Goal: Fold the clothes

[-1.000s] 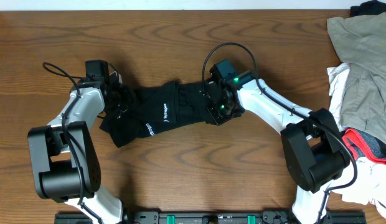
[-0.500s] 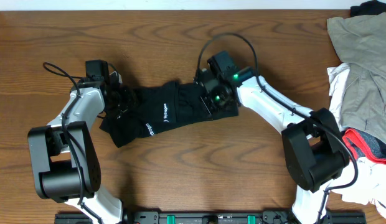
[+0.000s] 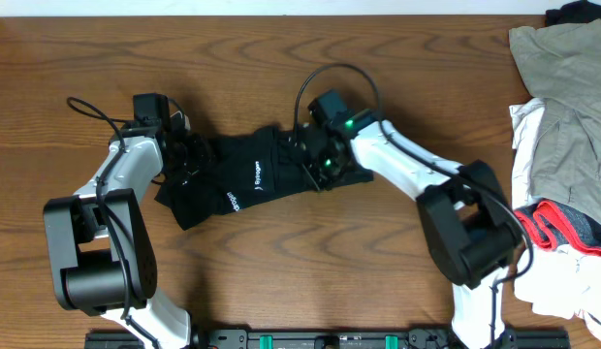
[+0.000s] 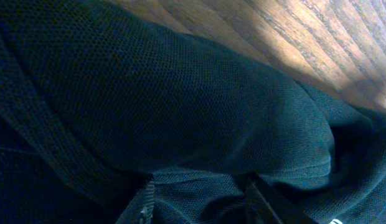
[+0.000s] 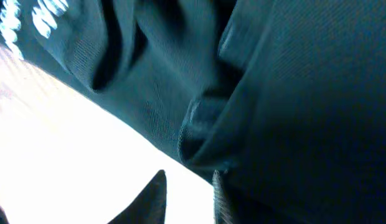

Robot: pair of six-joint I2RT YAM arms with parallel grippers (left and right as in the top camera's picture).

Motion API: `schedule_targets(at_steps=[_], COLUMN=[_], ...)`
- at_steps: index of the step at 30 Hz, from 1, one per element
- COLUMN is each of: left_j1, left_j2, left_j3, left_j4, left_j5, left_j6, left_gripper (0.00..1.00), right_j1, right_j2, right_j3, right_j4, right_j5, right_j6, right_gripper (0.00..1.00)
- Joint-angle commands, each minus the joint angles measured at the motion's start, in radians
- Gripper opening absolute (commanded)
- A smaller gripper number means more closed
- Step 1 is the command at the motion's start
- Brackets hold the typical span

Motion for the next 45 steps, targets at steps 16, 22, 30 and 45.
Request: schedule_targets(at_steps=[16,22,30,45], left_j1=[0.006,0.008,0.085,0.232], left_j2=[0.019,-0.093,-0.281,-0.033], left_j3=[-0.006,0.016,0.017,0.0], left_j4=[-0.019,-0.052,-0.068,-0.082], left_j5=[-0.02,-0.019,-0.125,0.078], left_j6=[0.018,0.053,0.109,0.115], left_gripper=[0.49,0.57,0.98,0.98], right_j1=[-0.013,-0.061,-0.142,-0.208], right_j2=[-0.095,-0.237,-0.268,-0.268], right_j3=[0.105,0.158,0.156,0.152], right_j4=[-0.048,-0.093,-0.179,-0.223], right_j5=[-0.009,-0.008,0.084,0.097], right_j6=[-0.087,-0.138,-0.137,-0.137], right_gripper=[0.75,0.89,0.99,0.99])
